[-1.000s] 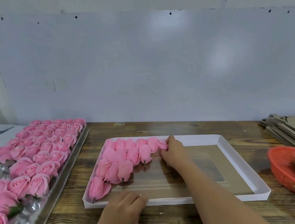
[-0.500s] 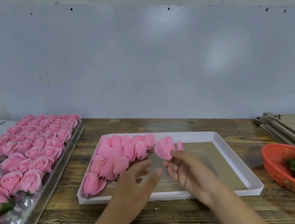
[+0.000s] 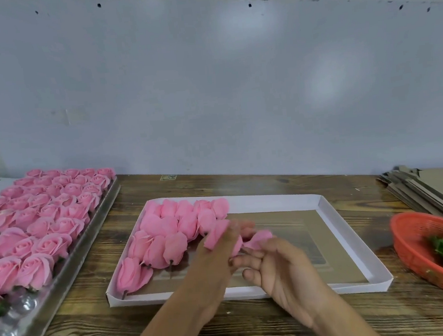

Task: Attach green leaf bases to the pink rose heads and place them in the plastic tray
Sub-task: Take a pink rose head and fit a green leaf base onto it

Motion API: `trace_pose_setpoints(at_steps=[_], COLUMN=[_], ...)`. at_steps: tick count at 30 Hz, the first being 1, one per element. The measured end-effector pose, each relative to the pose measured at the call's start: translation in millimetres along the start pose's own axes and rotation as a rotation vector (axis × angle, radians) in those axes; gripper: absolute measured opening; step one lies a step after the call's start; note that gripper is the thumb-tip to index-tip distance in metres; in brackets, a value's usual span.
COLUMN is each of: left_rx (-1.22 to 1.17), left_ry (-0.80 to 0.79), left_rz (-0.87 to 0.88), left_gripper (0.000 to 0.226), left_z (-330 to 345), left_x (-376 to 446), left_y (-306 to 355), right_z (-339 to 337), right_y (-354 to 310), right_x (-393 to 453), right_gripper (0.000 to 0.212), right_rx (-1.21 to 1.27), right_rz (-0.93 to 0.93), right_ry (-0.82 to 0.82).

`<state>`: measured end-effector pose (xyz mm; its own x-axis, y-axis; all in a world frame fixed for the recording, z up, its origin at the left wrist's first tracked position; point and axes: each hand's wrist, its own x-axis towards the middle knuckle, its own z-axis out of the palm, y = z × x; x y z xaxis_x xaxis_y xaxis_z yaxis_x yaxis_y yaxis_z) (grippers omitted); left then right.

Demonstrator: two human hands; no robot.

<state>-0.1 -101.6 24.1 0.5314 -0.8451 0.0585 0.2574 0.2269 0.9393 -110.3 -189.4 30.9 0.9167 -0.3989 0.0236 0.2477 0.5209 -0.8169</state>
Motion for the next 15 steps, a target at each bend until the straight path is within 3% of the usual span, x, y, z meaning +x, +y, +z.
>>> trace_pose_setpoints(at_steps=[7, 11, 15], left_rx=[-0.073, -0.024, 0.007], left_ry=[-0.079, -0.106, -0.174], left_rz=[-0.088, -0.143, -0.197], left_gripper=[0.06, 0.049, 0.041], left_z=[-8, -10, -9], left_x=[4, 4, 1], left_y=[-3, -8, -11], right_z=[-1, -2, -3], right_y=[2, 4, 4], right_x=[-3, 0, 1], right_gripper=[0.017, 0.018, 0.017], right_rx=[-0.465, -0.487, -0.49], right_rz=[-0.249, -0.346, -0.385], right_ry=[0.199, 0.373, 0.408])
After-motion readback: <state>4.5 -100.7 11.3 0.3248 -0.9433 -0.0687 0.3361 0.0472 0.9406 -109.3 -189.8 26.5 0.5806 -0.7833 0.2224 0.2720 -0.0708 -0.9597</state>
